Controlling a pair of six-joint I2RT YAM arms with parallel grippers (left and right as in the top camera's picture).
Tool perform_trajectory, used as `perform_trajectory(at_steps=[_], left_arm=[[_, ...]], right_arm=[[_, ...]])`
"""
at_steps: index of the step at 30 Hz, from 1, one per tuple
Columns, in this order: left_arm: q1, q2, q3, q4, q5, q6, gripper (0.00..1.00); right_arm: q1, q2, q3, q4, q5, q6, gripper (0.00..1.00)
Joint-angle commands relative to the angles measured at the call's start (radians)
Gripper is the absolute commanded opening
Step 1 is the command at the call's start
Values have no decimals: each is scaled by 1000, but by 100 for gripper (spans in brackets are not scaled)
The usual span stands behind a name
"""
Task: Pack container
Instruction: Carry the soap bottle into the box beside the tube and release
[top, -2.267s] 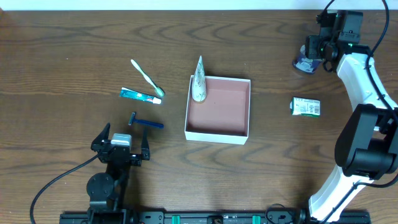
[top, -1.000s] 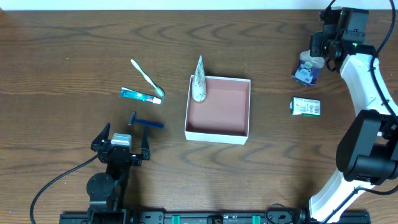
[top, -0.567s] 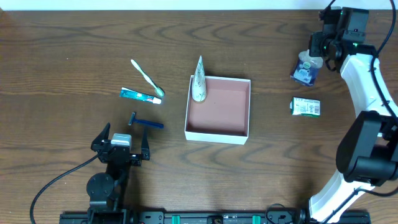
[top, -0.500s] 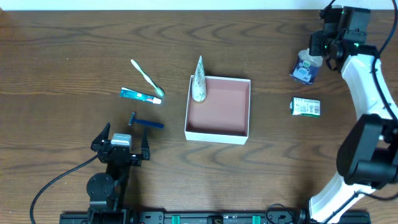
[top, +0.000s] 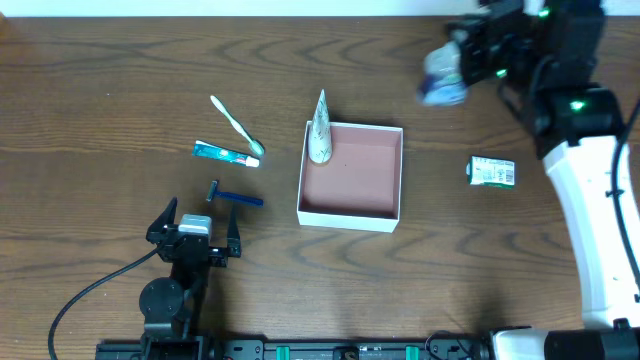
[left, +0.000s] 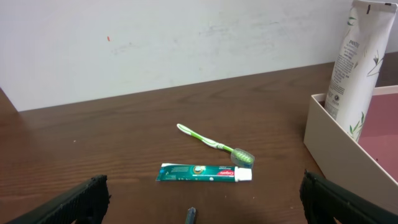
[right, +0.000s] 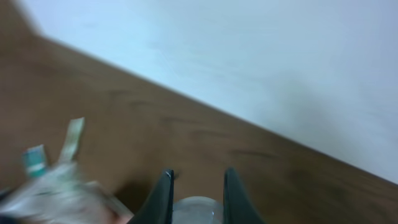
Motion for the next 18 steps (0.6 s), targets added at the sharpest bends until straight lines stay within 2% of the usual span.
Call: perform_trajectory(at_steps=[1,13,18], left_arm=[[4,-5,-17,-34,18,-5,98],[4,-5,-17,-34,18,-5,98],[4,-5,-17,-34,18,-5,98]], right_arm=[[95,2,11,-11,45,39,1],[314,18,-56,-6,325,138,1],[360,18,-181,137,391,169,2]])
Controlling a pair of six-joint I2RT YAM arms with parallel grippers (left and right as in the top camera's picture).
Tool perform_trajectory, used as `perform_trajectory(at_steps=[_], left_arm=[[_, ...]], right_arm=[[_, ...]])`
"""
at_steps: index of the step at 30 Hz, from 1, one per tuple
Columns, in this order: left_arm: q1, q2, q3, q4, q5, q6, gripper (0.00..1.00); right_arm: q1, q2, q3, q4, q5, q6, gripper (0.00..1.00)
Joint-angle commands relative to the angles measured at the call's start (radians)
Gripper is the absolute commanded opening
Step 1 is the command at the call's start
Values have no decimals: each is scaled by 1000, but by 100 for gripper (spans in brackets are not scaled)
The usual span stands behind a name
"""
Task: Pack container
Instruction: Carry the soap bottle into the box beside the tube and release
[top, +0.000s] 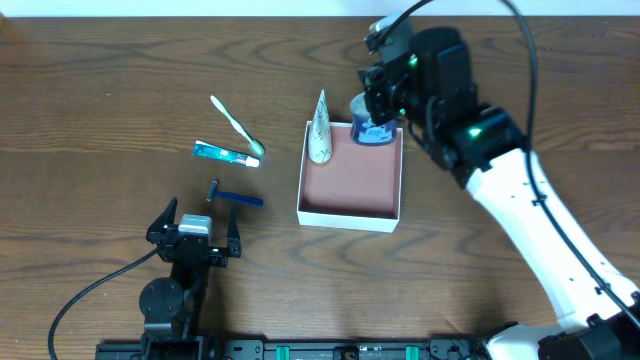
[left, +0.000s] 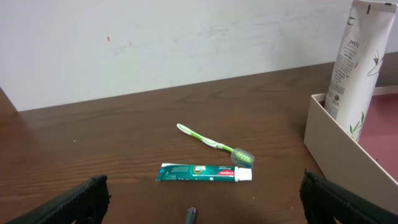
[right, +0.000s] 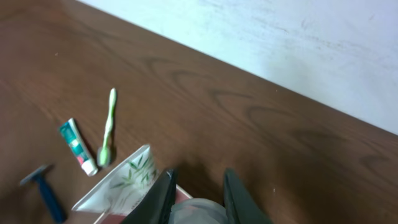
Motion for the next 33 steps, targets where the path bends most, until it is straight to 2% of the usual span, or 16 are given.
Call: perform_trajectory(at_steps=[1,8,12,22,33], left_arm=[[4,-5,-17,-34,18,-5,98],[4,-5,-17,-34,18,-5,98],[4,-5,-17,-34,18,-5,98],[4,-5,-17,-34,18,-5,98],[4,-5,-17,-34,18,-5,98]], right_arm=[[32,-4,-79,102,89,40,1],[70,-4,-308,431,166,63,1],[70,-4,-388,529,166,74,2],[71,-4,-483,674,169,74,1],[74,62,-486,731,128,75,1]])
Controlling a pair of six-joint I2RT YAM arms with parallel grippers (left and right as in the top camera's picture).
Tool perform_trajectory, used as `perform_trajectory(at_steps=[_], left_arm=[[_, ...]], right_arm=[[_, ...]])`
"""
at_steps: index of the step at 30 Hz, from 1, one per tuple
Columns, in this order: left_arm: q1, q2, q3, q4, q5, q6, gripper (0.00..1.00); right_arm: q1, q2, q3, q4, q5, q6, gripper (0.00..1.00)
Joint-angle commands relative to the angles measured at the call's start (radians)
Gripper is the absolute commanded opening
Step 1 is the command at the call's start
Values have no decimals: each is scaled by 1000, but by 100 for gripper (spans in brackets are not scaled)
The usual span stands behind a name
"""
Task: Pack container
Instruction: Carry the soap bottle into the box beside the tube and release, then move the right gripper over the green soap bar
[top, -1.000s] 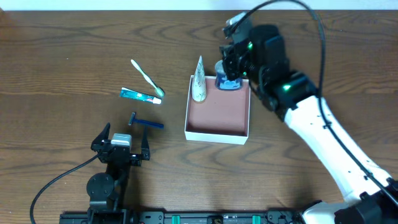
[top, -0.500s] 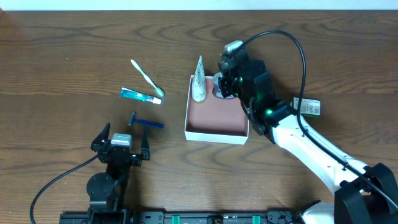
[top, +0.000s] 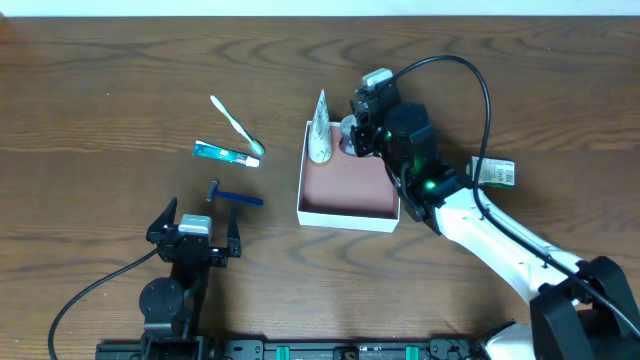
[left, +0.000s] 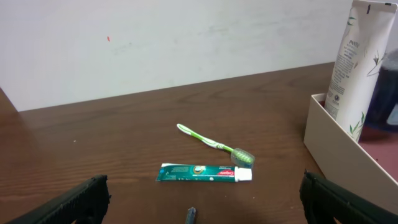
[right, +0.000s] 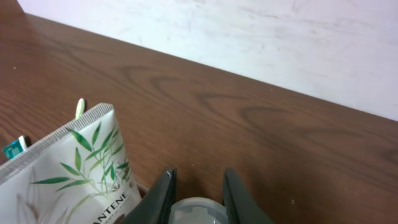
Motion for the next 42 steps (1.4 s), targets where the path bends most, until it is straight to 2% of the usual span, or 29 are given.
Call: perform_trajectory(at_steps=[1,15,19,21,24,32,37,42], left_arm=[[4,-5,-17,-34,18,-5,98],[4,-5,-17,-34,18,-5,98],[4,-5,-17,-34,18,-5,98],[4,-5,-17,-34,18,-5,98],[4,-5,-17,-34,18,-5,98],[4,-5,-17,-34,18,-5,98],[4,-5,-17,-34,18,-5,98],[4,-5,-17,-34,18,-5,98]], right_arm=[[13,40,7,37,-21,18,1],[16,105,7,94,-35,27,2],[16,105,7,98,-35,27,37],[16,105,7,98,-35,27,45],[16,105,7,104,-35,27,50],[16,48,9,145,-69,23,54],[14,-139,10,89,-69,25,61],[-29,-395,10,-117,-25,100,69]])
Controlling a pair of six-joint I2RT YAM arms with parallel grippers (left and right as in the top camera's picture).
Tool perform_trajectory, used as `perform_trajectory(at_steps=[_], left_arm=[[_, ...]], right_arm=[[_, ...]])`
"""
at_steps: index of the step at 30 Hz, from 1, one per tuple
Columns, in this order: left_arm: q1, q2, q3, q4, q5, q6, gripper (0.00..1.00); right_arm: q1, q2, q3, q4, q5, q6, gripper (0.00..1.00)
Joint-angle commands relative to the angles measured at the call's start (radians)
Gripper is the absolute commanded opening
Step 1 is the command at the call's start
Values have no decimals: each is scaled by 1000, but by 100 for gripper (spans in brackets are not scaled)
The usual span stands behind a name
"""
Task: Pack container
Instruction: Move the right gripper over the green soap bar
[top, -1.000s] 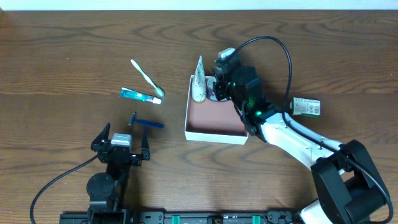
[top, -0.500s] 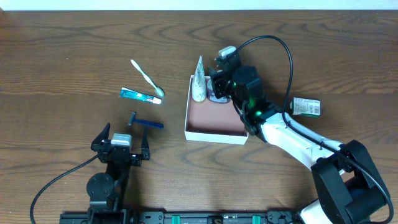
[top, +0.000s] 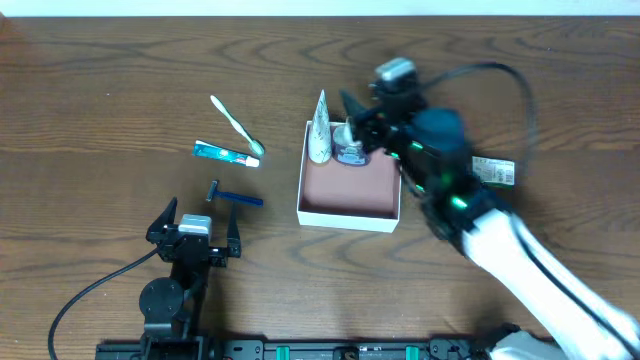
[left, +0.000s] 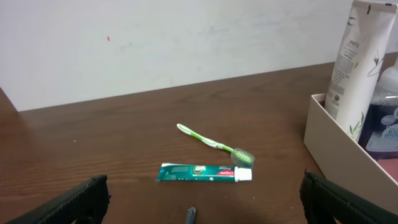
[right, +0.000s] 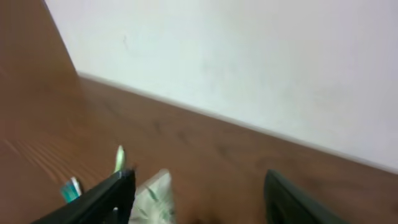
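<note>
A white box with a pink floor (top: 349, 216) sits mid-table. A white leaf-printed tube (top: 319, 128) stands in its far left corner, and a small blue bottle (top: 348, 146) stands beside it, both also in the left wrist view, the tube (left: 357, 62) and the bottle (left: 384, 121). My right gripper (top: 358, 118) hangs open and blurred just above the bottle, holding nothing (right: 199, 199). Left of the box lie a green toothbrush (top: 235, 123), a toothpaste tube (top: 226, 153) and a blue razor (top: 235, 198). My left gripper (top: 193, 226) rests open near the front edge (left: 205, 202).
A green packet (top: 493, 172) lies on the table right of the box. The right arm reaches from the front right over the box's right side. A white wall stands behind the table's far edge.
My right gripper was shut on the blue bottle low in the box's far corner. Now it is open and higher, and the bottle stands by itself beside the tube. The left arm is unchanged.
My right gripper first held the blue bottle over the table's far right. Then it was above the box's far edge, then down in the box next to the tube. Now the bottle stands there, let go. The left gripper stayed open throughout.
</note>
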Motion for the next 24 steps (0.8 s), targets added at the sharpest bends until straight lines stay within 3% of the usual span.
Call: perform_trajectory(at_steps=[1,6,11,13,19,24], left_arm=[[4,-5,-18,-33,17,-5,98],[4,-5,-18,-33,17,-5,98],[4,-5,-18,-33,17,-5,98],[4,-5,-18,-33,17,-5,98],[4,-5,-18,-33,17,-5,98],[4,-5,-18,-33,17,-5,98]], right_arm=[[-49,-168,11,-125,60,90,69],[-209,-336,11,-494,152,280,77],[-399,-336,11,-703,153,319,79],[-460,-294,11,-739,153,319,78],[-556,-84,33,-838,53,326,93],[-582,131,174,-991,-13,291,99]])
